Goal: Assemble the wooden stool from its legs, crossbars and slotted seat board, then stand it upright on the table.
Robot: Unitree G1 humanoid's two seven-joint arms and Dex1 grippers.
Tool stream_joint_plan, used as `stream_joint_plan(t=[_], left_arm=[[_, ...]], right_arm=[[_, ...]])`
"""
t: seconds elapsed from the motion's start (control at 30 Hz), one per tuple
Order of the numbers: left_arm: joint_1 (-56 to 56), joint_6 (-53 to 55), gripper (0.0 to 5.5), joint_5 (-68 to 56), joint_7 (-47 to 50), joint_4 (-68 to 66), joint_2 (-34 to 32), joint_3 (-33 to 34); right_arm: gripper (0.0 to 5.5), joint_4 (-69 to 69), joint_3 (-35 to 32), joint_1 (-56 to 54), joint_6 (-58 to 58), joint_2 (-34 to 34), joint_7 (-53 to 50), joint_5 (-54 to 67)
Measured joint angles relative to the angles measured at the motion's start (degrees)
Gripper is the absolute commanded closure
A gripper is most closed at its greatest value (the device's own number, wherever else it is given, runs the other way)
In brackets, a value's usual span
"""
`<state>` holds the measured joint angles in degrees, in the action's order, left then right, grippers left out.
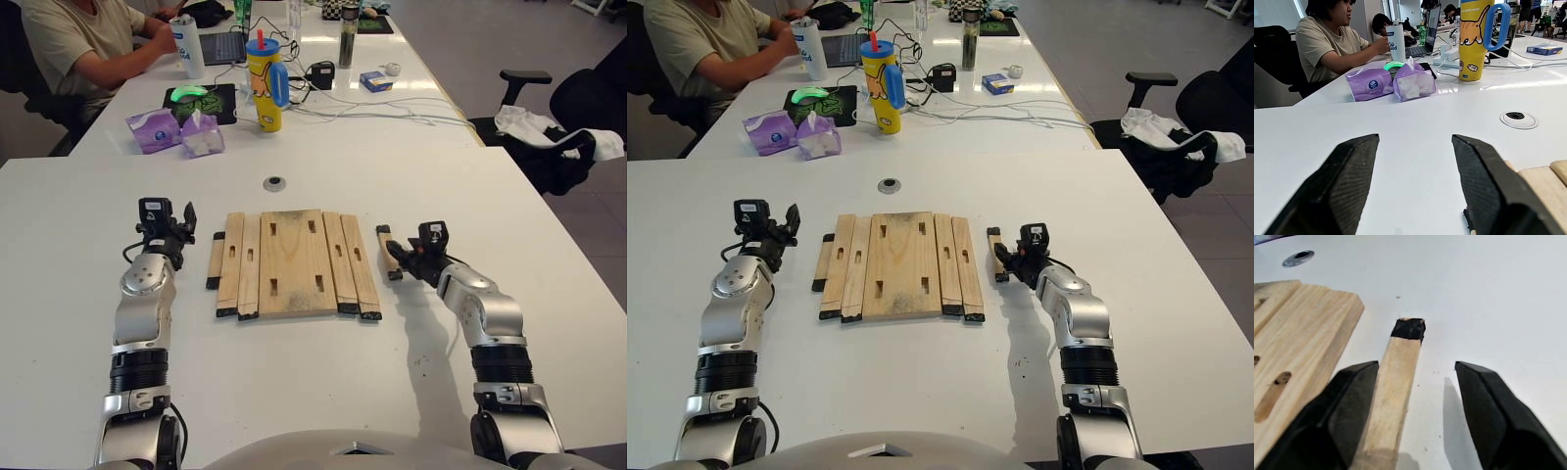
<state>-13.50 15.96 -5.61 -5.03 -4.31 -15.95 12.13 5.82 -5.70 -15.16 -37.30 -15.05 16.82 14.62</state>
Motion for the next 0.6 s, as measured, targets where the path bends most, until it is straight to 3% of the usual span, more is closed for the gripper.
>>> stream_joint_plan(t=[0.33,0.6], left_arm=[[0.00,-0.97,2.71,-0.55,-0.52,-0.95,0.09,-0.20],[-0.01,-1.09,2.74,-0.61,-0.40,-0.94,0.09,-0.22]], right_arm=[[2.59,0.98,2.32,-1.16,-3.12,0.07,-0.68,-2.00],[3.86,-0.99,2.40,-1.68,-7.85,0.46,-2.85,-2.86]])
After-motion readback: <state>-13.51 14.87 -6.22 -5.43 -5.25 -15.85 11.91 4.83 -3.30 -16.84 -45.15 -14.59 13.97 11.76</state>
